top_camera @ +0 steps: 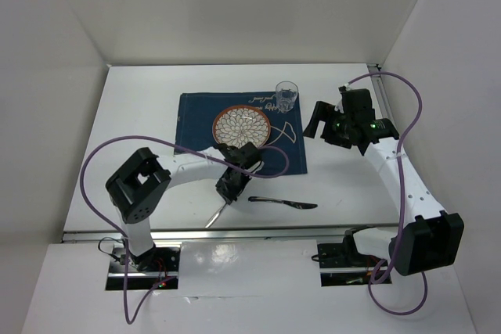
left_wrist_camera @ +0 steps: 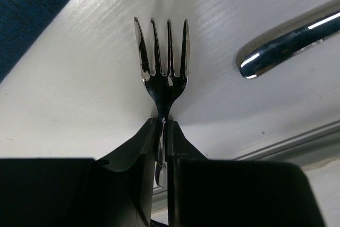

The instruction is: Set the dinner table for one person

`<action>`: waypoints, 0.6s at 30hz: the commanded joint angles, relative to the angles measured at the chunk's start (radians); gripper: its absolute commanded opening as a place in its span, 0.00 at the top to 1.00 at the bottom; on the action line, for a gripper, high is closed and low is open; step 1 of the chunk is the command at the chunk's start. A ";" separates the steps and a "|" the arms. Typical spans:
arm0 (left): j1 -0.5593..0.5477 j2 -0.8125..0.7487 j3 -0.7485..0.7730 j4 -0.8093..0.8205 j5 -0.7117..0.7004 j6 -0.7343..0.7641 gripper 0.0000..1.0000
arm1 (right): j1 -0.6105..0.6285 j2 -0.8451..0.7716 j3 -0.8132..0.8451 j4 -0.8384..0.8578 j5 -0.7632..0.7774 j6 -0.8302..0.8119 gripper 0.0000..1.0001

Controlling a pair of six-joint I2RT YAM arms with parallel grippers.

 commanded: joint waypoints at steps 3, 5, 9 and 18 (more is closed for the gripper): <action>-0.002 -0.114 0.085 -0.082 0.052 0.024 1.00 | 0.008 -0.030 -0.010 0.007 0.005 0.009 0.03; -0.002 -0.189 0.114 -0.110 0.028 0.001 1.00 | 0.008 -0.039 -0.010 0.007 0.014 0.009 0.03; 0.065 -0.282 0.183 -0.146 -0.027 -0.076 1.00 | 0.008 -0.039 -0.010 0.007 0.014 0.009 0.03; 0.451 -0.221 0.355 -0.122 -0.009 -0.085 1.00 | 0.008 -0.057 0.008 -0.004 0.014 0.009 0.03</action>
